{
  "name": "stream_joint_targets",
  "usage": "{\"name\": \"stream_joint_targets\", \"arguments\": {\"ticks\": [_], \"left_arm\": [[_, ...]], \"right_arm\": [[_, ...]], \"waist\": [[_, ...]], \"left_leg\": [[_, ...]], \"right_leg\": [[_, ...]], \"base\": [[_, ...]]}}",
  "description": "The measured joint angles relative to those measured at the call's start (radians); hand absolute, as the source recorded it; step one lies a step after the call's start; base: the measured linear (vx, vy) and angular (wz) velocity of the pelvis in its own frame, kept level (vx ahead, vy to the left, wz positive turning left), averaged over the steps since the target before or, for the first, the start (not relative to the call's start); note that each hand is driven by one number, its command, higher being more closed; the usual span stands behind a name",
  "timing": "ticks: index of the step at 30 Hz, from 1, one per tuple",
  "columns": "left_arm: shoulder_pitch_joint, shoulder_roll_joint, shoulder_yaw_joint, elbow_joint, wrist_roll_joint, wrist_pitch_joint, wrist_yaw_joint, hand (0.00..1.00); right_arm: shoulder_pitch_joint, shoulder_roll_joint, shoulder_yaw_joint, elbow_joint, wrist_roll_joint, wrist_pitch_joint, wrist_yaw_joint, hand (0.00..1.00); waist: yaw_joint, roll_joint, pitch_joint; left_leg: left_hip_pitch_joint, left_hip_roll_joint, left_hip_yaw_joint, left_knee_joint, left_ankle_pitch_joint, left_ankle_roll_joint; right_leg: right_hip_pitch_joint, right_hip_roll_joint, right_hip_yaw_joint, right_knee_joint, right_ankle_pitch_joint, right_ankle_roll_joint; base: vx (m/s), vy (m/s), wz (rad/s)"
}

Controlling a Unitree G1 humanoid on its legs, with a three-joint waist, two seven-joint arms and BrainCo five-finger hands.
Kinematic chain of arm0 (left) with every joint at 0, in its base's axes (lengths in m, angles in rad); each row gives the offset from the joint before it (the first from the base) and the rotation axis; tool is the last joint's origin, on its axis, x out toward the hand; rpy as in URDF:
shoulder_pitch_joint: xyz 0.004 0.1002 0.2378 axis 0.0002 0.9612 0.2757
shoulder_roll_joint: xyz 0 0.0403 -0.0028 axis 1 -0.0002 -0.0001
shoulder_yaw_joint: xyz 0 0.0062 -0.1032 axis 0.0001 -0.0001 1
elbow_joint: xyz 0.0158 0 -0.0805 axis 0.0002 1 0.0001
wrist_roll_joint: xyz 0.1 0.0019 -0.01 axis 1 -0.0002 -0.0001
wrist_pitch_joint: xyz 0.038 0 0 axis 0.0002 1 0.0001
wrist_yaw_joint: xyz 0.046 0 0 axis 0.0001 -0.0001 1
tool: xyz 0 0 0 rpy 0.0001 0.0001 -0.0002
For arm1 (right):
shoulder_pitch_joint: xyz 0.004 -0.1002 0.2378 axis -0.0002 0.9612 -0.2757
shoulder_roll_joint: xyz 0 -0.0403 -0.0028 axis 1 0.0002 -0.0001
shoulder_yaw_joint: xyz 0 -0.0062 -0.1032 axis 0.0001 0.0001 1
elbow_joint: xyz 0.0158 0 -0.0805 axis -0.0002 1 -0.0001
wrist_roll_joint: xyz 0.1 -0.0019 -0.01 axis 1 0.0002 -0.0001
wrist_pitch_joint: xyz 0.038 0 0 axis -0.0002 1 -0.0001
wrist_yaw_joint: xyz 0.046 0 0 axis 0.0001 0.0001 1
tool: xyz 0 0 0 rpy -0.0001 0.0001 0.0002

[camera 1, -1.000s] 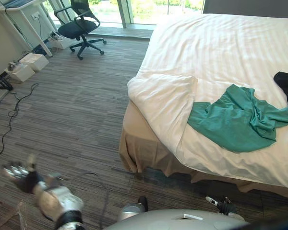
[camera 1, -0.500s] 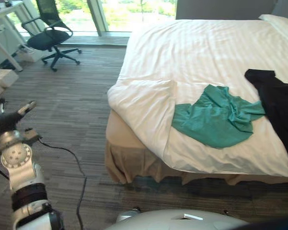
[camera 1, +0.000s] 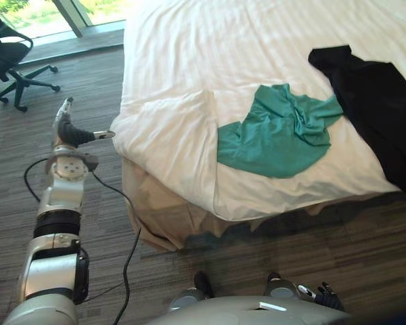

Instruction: Tidy the bed and pick cloth on bed and put in laundry

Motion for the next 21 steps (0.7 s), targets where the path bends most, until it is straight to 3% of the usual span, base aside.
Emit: {"name": "stream_joint_targets", "arguments": {"ticks": [5, 10, 16, 21], "left_arm": [[-0.015, -0.028, -0.006, -0.004, 0.044, 0.055, 0.044, 0.00], [-0.068, -0.088, -0.023, -0.004, 0.059, 0.095, 0.078, 0.00], [-0.157, -0.122, -0.053, -0.010, 0.088, 0.166, 0.144, 0.00], [-0.255, -0.116, -0.052, -0.030, 0.085, 0.218, 0.214, 0.00]], "right_arm": [[-0.006, -0.009, 0.000, -0.039, 0.007, 0.020, 0.018, 0.00], [-0.013, -0.014, -0.002, -0.082, 0.007, 0.024, 0.027, 0.00], [-0.042, -0.014, 0.009, -0.174, 0.041, 0.022, 0.042, 0.00], [-0.062, -0.013, 0.070, -0.222, 0.128, 0.019, 0.068, 0.00]], "waist": [[-0.031, 0.019, 0.037], [-0.037, 0.016, 0.061], [-0.040, -0.012, 0.126], [-0.035, -0.058, 0.173]], "left_leg": [[-0.030, 0.013, 0.027, 0.028, -0.001, -0.001], [-0.065, 0.023, 0.072, 0.047, -0.001, -0.002], [-0.134, 0.045, 0.136, 0.105, -0.022, -0.012], [-0.229, 0.081, 0.158, 0.205, -0.060, -0.012]], "right_leg": [[-0.088, -0.004, 0.044, 0.118, -0.057, -0.010], [-0.166, -0.003, 0.078, 0.190, -0.076, -0.019], [-0.246, -0.005, 0.118, 0.234, -0.076, -0.021], [-0.309, -0.003, 0.126, 0.246, -0.072, -0.024]], "base": [[-0.04, -0.045, -0.14], [-0.01, -0.045, -0.14], [-0.03, -0.015, -0.13], [-0.01, -0.010, 0.02]]}}
